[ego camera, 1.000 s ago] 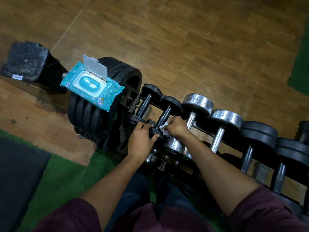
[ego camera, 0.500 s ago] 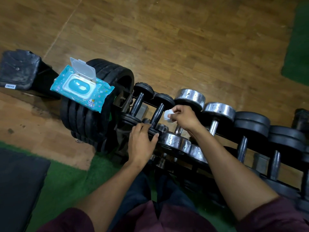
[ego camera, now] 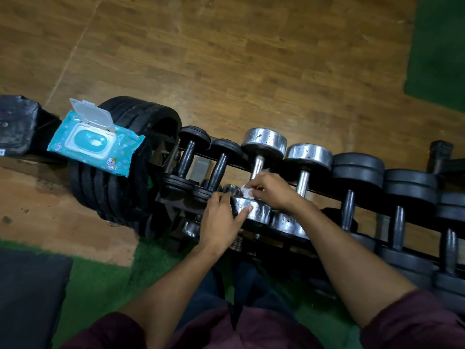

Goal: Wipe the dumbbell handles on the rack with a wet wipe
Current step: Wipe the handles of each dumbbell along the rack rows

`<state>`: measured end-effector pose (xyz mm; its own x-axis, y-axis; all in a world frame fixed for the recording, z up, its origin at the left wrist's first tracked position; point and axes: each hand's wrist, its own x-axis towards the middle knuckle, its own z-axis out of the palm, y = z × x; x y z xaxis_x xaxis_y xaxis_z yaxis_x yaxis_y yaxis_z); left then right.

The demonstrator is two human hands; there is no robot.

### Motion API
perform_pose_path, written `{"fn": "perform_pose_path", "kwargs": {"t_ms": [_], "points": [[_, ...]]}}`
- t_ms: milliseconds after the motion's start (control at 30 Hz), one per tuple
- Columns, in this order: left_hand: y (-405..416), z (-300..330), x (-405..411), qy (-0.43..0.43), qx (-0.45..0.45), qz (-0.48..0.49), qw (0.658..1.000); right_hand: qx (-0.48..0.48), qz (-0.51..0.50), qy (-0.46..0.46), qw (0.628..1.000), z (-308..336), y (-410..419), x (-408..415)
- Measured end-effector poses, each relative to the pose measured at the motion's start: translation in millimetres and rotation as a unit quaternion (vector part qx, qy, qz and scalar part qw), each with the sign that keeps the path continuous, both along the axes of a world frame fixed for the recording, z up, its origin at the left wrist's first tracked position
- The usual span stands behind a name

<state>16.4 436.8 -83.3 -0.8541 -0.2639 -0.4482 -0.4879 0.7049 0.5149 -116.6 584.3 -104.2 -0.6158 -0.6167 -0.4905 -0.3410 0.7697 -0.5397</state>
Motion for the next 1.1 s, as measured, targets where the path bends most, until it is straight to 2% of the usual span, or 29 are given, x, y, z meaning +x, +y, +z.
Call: {"fn": "perform_pose_path", "kwargs": {"t_ms": [133, 267, 367, 567, 767, 967, 1100], "points": [[3.0, -0.8, -2.7, -0.005, -0.005, 0.004, 1.000, 0.015, 0.007, 0.018, 1.000, 1.0, 1.8, -0.9], [5.6, -2.9, -3.6, -0.005, -0.010, 0.010, 1.000, 0.026, -0.094, 0.102, 0.990, 2.2, 6.1, -6.1], [5.8, -4.9, -2.5, -0.009, 0.000, 0.018, 1.000, 0.037, -0.115, 0.110, 0.987, 0.6, 5.7, -9.4], [7.6, -5.4, -3.3, 0.000, 0.010, 0.041, 0.999, -0.002, 0.091, 0.044, 0.995, 1.1, -0.1, -4.0], [7.0, -2.6, -2.9, 0.000, 0.008, 0.037, 0.999, 0.037, -0.069, 0.139, 0.987, -4.0, -1.6, -12.0], [6.3, -3.2, -2.2, 0.001, 0.008, 0.034, 0.999, 0.047, -0.070, 0.169, 0.982, -9.6, -6.1, -7.4], [4.2, -5.9, -1.2, 0.008, 0.004, 0.028, 1.000, 0.031, -0.168, 0.204, 0.964, -12.3, -11.5, -12.8]]}}
